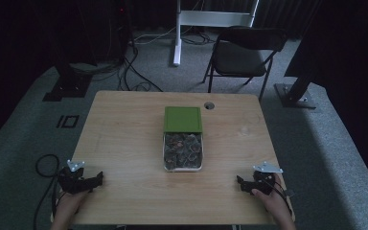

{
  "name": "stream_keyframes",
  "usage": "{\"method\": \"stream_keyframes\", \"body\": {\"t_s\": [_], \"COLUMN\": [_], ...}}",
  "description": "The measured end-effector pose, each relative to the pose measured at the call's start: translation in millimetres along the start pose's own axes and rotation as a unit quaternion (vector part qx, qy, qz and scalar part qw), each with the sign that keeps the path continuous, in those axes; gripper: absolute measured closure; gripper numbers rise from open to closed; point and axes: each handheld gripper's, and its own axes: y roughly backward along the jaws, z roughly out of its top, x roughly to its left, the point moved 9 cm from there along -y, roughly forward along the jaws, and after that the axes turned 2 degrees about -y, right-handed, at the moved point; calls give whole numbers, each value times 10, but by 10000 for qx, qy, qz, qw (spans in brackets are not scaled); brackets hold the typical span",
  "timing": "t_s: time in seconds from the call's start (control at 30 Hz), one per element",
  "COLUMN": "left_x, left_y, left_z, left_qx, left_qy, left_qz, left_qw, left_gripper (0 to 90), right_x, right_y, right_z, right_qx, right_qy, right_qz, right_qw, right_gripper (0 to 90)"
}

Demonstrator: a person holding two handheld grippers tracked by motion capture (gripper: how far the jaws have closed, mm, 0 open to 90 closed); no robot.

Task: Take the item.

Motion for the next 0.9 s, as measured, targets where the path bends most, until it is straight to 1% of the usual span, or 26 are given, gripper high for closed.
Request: {"method": "stream_keyframes", "body": {"t_s": [0.23,0.3,0.5,0.57,0.63,0.67,0.77,0.83,0.9], "left_x": [3,4,5,5,5,5,5,5,5], "left_y": [4,5,5,5,5,5,5,5,5], "left_z": [-5,-6,-6,-7,-7,-7,-7,-7,-7], "left_qx": [1,0,0,1,-4,-4,-2,-2,-5], "left_qy": [-46,-64,-67,-70,-73,-73,-76,-76,-73], "left_qz": [-44,-61,-60,-64,-69,-69,-69,-69,-68], "left_qw": [10000,10000,10000,10000,9999,9999,9999,9999,10000], "left_gripper": [5,5,5,5,5,5,5,5,5], "right_x": [-1,-4,-1,-9,-7,-10,2,11,24], "right_y": [-1,0,4,12,24,28,30,25,21], "right_z": [1,1,0,4,6,7,2,1,8], "right_qx": [3,5,-6,-54,-94,-110,-97,-74,-63], "right_qy": [26,66,59,2,-152,-187,-143,-71,-74], "right_qz": [26,63,92,103,171,181,185,169,188], "right_qw": [10000,10000,9999,9999,9997,9996,9997,9998,9998], "right_gripper": [115,115,126,141,143,149,142,140,137]}}
